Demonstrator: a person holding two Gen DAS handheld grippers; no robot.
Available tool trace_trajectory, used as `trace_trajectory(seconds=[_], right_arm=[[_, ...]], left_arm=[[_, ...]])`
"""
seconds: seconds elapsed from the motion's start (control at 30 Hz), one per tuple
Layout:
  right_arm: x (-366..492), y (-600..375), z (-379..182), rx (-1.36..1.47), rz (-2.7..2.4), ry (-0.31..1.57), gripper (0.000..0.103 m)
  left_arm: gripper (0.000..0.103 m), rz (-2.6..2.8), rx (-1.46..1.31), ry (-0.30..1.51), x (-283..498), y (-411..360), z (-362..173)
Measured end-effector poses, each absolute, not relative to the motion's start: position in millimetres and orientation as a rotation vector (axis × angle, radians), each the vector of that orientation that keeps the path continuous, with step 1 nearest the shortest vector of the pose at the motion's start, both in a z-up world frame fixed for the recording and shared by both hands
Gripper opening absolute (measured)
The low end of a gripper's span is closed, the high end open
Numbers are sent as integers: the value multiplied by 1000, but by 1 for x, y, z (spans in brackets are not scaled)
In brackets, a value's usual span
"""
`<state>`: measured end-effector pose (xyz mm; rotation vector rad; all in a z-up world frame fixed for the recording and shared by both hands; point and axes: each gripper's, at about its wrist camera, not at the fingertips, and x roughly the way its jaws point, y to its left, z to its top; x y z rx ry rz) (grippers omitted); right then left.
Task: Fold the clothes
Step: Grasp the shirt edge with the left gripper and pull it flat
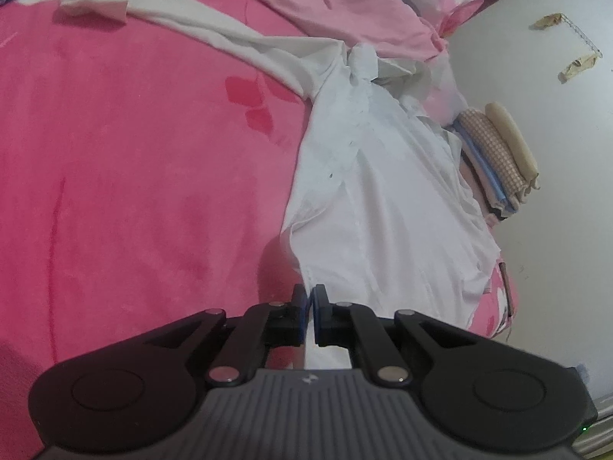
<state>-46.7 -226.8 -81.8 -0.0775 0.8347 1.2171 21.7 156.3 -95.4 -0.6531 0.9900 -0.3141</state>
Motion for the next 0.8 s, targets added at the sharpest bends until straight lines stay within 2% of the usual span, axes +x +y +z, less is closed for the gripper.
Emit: trace_trajectory(seconds=[0.13,0.27,0.3,0.33,0.4,0.43,0.6,0.8], right_arm=[[-33,-232,-71,55,1190,761,48],[-22,-233,-74,181,1148,730,48],[-19,-234,-76,211,1133,728,48],[-17,-235,-78,242,1116,727,48],[-14,-240,-82,303,1080,724,48],[-13,-243,-84,333,1057,723,48],[-16,-266,-91,427,954,710,48],[-20,-299,-104,554,854,668,48]], left_arm=[[30,-299,-674,994,19,160,-97],[40,-306,-593,990,11,154,-93],[40,-306,-550,994,10,149,-93],[37,-305,-508,998,9,145,-92],[11,-303,-423,1005,8,135,-90],[3,-301,-381,1007,7,131,-90],[2,-382,-370,952,15,119,-65],[2,-604,-506,951,64,82,-36]])
